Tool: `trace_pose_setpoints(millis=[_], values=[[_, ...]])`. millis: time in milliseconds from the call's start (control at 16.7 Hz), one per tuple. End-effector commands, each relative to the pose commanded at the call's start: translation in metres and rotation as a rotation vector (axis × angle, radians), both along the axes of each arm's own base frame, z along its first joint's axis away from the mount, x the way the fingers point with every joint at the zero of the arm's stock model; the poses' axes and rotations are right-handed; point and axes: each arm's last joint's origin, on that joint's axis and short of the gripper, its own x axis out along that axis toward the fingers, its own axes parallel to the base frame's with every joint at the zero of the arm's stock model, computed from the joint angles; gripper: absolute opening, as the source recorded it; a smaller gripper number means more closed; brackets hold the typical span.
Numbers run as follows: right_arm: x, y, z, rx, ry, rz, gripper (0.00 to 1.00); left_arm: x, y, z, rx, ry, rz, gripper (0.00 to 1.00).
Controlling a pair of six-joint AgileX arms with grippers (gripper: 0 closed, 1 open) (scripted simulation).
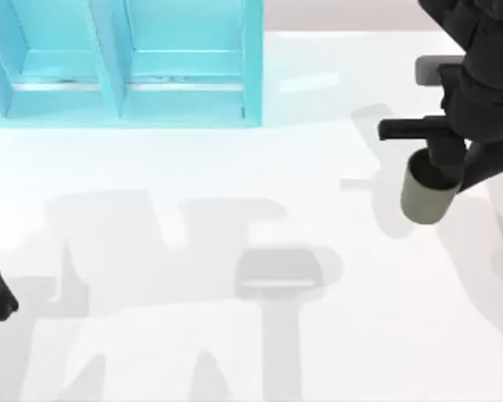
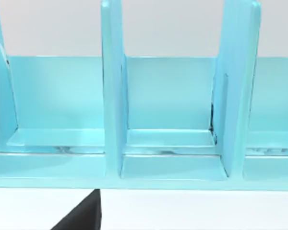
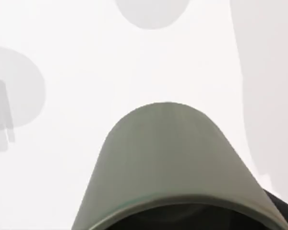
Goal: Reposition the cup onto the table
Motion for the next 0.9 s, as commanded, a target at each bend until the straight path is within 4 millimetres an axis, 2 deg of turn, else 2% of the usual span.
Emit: trace_pose_setpoints(millis=[120, 240, 600, 720, 900], values=[[-0.009, 0.037, 0.002, 0.001, -0.016, 0.001, 0.00, 0.000, 0.000, 0.000, 0.000, 0.000, 0.000, 1.00], [-0.017, 0.058, 0.004, 0.007, -0.030, 0.001, 0.00, 0.000, 0.000, 0.000, 0.000, 0.000, 0.000, 1.00], [-0.019, 0.062, 0.004, 0.012, -0.033, -0.002, 0.00, 0.000, 0.000, 0.000, 0.000, 0.000, 0.000, 1.00], [-0.018, 0.064, -0.007, 0.011, -0.030, 0.000, 0.00, 0.000, 0.000, 0.000, 0.000, 0.000, 0.000, 1.00], [-0.017, 0.069, -0.036, 0.015, -0.041, 0.001, 0.00, 0.000, 0.000, 0.000, 0.000, 0.000, 0.000, 1.00]])
